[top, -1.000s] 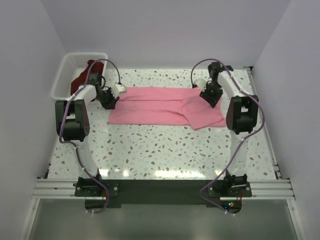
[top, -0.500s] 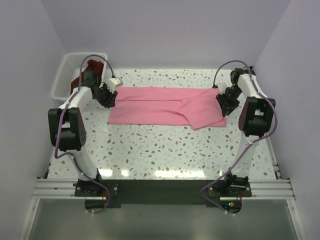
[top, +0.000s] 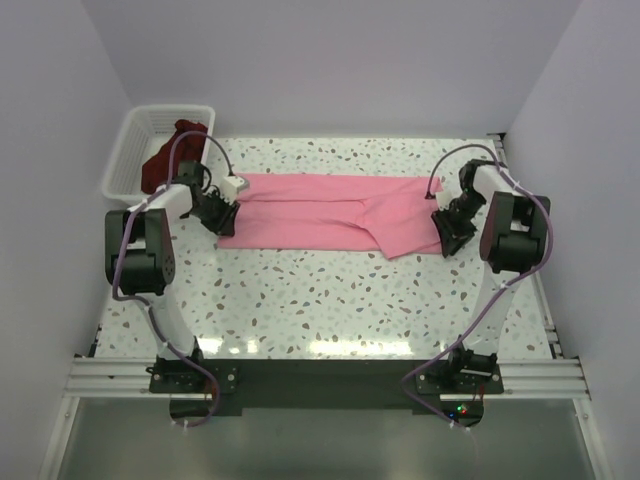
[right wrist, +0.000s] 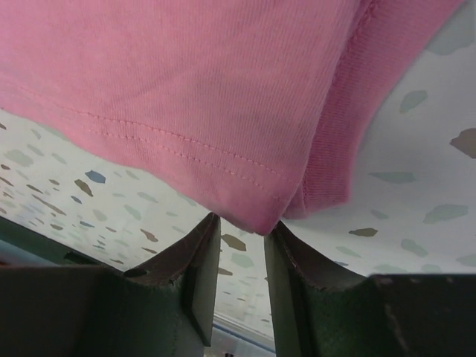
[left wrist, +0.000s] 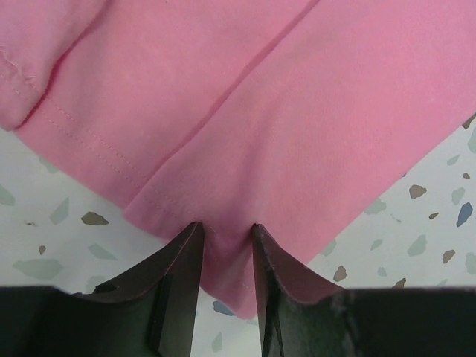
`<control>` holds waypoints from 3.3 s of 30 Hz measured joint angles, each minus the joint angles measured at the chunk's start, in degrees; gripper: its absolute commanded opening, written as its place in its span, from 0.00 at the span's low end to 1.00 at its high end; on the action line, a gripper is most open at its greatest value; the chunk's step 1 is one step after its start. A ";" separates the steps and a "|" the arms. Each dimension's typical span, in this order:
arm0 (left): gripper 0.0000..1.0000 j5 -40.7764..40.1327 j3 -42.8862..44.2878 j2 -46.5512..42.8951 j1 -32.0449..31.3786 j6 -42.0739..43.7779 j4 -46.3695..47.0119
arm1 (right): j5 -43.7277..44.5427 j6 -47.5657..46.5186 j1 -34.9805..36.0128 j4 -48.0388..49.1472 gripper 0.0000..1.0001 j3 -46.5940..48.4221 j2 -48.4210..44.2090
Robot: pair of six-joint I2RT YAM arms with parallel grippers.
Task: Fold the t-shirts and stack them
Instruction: Fold the tshirt
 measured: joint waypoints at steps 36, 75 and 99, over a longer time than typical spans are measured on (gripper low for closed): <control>0.50 3.87 -12.33 -15.08 -0.66 8.46 -3.85 | -3.89 -2.82 -1.44 -1.77 0.37 -15.96 -18.75; 0.43 -2.64 -5.60 5.49 -58.21 34.71 41.16 | -8.74 9.18 -3.78 -2.89 0.38 -1.81 -3.93; 0.20 -1.88 -2.56 7.85 -59.71 44.41 35.34 | -8.63 9.16 -3.78 -2.89 0.29 -2.38 -3.78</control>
